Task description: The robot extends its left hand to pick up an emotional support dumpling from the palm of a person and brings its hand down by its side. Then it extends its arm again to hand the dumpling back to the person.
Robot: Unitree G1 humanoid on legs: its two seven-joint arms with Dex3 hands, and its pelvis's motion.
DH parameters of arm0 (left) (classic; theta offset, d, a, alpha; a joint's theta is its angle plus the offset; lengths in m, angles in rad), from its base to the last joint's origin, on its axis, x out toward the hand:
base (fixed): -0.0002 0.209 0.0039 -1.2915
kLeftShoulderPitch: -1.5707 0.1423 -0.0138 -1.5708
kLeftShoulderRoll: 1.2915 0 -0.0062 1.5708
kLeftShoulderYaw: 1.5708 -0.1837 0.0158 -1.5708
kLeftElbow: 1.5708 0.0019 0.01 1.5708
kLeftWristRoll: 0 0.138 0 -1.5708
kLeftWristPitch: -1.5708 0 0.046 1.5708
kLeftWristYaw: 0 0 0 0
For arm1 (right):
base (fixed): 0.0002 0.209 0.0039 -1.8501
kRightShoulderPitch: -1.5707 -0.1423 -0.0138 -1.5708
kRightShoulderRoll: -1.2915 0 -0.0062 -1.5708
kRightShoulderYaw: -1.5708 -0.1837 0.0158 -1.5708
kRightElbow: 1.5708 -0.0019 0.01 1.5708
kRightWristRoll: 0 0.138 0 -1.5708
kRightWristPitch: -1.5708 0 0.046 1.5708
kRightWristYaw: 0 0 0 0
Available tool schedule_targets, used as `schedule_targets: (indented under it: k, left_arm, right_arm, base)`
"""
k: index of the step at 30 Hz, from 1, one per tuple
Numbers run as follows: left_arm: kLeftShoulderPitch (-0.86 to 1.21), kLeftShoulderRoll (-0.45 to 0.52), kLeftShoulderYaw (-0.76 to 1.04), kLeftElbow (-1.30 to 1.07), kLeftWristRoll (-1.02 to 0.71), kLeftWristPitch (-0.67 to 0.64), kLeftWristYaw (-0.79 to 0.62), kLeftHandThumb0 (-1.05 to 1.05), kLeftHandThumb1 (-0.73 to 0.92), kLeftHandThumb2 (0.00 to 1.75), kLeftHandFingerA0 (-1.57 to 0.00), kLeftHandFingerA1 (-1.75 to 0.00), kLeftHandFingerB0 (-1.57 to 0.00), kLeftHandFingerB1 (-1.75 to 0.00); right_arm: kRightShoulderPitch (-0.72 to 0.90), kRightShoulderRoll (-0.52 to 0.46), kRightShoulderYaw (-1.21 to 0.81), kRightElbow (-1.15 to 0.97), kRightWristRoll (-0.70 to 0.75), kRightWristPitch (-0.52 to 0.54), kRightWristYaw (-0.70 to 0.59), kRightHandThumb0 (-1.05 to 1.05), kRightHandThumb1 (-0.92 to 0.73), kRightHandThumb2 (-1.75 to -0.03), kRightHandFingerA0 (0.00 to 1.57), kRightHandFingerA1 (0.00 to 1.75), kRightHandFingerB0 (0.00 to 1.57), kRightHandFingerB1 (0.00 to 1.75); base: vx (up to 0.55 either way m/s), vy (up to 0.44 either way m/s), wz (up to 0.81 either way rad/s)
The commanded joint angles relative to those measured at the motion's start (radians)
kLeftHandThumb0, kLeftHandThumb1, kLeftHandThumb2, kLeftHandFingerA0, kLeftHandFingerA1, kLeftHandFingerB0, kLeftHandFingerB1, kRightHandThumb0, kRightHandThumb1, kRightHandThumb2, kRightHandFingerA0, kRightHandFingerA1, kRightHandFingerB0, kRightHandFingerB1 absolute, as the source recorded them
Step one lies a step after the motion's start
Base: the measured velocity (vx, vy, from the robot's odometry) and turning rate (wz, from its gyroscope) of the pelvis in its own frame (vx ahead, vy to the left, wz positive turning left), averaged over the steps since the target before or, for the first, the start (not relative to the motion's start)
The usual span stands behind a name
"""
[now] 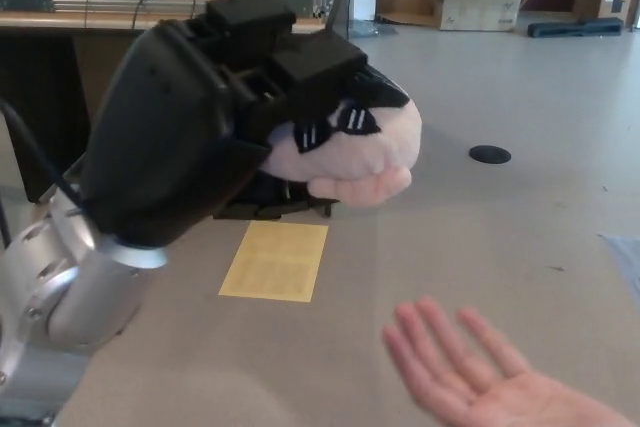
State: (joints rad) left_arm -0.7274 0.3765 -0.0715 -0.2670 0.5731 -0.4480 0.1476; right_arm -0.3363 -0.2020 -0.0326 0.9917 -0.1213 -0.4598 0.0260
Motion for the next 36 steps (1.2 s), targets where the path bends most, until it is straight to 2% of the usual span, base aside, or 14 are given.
schedule_targets:
  k: [1, 5, 6, 8, 15, 16, 17, 18, 21, 29, 32, 33, 35, 36]
  left_arm:
    - [0.259, -0.136, 0.352, -0.114, -0.970, 0.512, -0.104, -0.17, 0.74, 0.62, -1.13, -1.24, -0.95, -0.73]
    - [0.378, -0.138, 0.451, -0.093, -1.189, 0.639, -0.129, -0.11, 0.76, 0.63, -1.09, -1.29, -0.93, -0.72]
    - [0.439, -0.138, 0.493, -0.059, -1.284, 0.678, -0.156, -0.09, 0.79, 0.67, -0.93, -1.34, -0.75, -0.89]
    - [0.511, -0.138, 0.550, -0.004, -1.413, 0.735, -0.195, -0.10, 0.82, 0.64, -0.93, -1.41, -0.73, -1.00]
    - [0.598, -0.146, 0.707, 0.198, -1.681, 0.924, -0.274, -0.33, 0.74, 0.64, -1.05, -1.40, -0.59, -0.82]
    - [0.604, -0.147, 0.732, 0.242, -1.687, 0.952, -0.305, -0.44, 0.62, 0.88, -1.14, -1.29, -0.64, -0.81]
    - [0.607, -0.146, 0.750, 0.273, -1.690, 0.972, -0.328, -0.44, 0.62, 0.88, -1.14, -1.29, -0.64, -0.81]
    - [0.608, -0.144, 0.766, 0.303, -1.686, 0.990, -0.352, -0.38, 0.73, 0.63, -1.10, -1.39, -0.71, -0.79]
    - [0.606, -0.144, 0.804, 0.375, -1.688, 1.031, -0.390, -0.38, 0.71, 0.63, -1.11, -1.40, -0.75, -0.71]
    - [0.566, -0.123, 0.891, 0.576, -1.610, 1.087, -0.497, -0.37, 0.74, 0.64, -1.17, -1.41, -0.91, -0.86]
    - [0.538, -0.104, 0.926, 0.654, -1.566, 1.085, -0.500, -0.36, 0.70, 0.62, -1.17, -1.37, -0.74, -0.58]
    - [0.533, -0.098, 0.934, 0.672, -1.559, 1.092, -0.504, -0.36, 0.70, 0.62, -1.17, -1.37, -0.74, -0.58]
    - [0.520, -0.077, 0.950, 0.740, -1.531, 1.099, -0.558, -0.37, 0.77, 0.66, -1.15, -1.39, -0.78, -0.88]
    - [0.515, -0.071, 0.955, 0.764, -1.521, 1.100, -0.578, -0.37, 0.77, 0.66, -1.15, -1.39, -0.78, -0.88]
  right_arm:
    - [0.033, -0.025, -0.003, 0.005, 0.001, -0.021, -0.003, -0.38, -0.64, -0.59, 0.77, 0.47, 0.46, 0.36]
    - [0.033, -0.020, -0.007, 0.014, 0.008, -0.027, 0.000, -0.39, -0.64, -0.59, 0.77, 0.48, 0.46, 0.36]
    - [0.035, -0.018, -0.009, 0.019, 0.011, -0.030, 0.002, -0.41, -0.64, -0.59, 0.76, 0.48, 0.45, 0.36]
    - [0.039, -0.016, -0.010, 0.024, 0.012, -0.034, 0.001, -0.41, -0.64, -0.59, 0.77, 0.48, 0.46, 0.36]
    - [0.052, -0.008, -0.015, 0.022, 0.017, -0.022, -0.009, -0.42, -0.64, -0.59, 0.78, 0.47, 0.45, 0.36]
    - [0.051, -0.008, -0.017, 0.019, 0.021, -0.015, -0.006, -0.43, -0.63, -0.59, 0.78, 0.47, 0.46, 0.36]
    - [0.050, -0.008, -0.019, 0.017, 0.024, -0.011, -0.003, -0.43, -0.63, -0.59, 0.78, 0.47, 0.46, 0.36]
    - [0.050, -0.008, -0.020, 0.014, 0.024, -0.006, -0.004, -0.44, -0.63, -0.59, 0.78, 0.47, 0.46, 0.36]
    - [0.049, -0.007, -0.022, 0.011, 0.028, 0.004, -0.003, -0.43, -0.63, -0.59, 0.78, 0.47, 0.46, 0.36]
    - [0.030, -0.010, -0.018, 0.022, 0.021, -0.012, -0.005, -0.44, -0.63, -0.59, 0.76, 0.48, 0.46, 0.36]
    - [0.016, -0.009, -0.021, 0.025, 0.025, -0.009, -0.003, -0.44, -0.62, -0.59, 0.77, 0.48, 0.47, 0.36]
    - [0.014, -0.008, -0.022, 0.023, 0.027, -0.006, -0.002, -0.44, -0.62, -0.59, 0.77, 0.48, 0.47, 0.36]
    - [0.005, -0.008, -0.020, 0.024, 0.021, -0.006, -0.010, -0.44, -0.65, -0.60, 0.80, 0.48, 0.48, 0.36]
    - [0.001, -0.009, -0.019, 0.025, 0.019, -0.005, -0.013, -0.44, -0.65, -0.60, 0.80, 0.48, 0.48, 0.36]
  base:
    - [0.00, 0.000, 0.00]
    - [0.00, 0.000, 0.00]
    - [0.00, 0.000, 0.00]
    - [0.00, 0.000, 0.00]
    - [0.00, 0.000, 0.00]
    - [0.00, 0.000, 0.00]
    - [0.00, 0.000, 0.00]
    - [0.00, 0.000, 0.00]
    - [0.00, 0.000, 0.00]
    - [0.00, 0.000, 0.00]
    - [0.00, 0.000, 0.00]
    - [0.00, 0.000, 0.00]
    - [0.00, 0.000, 0.00]
    - [0.00, 0.000, 0.00]
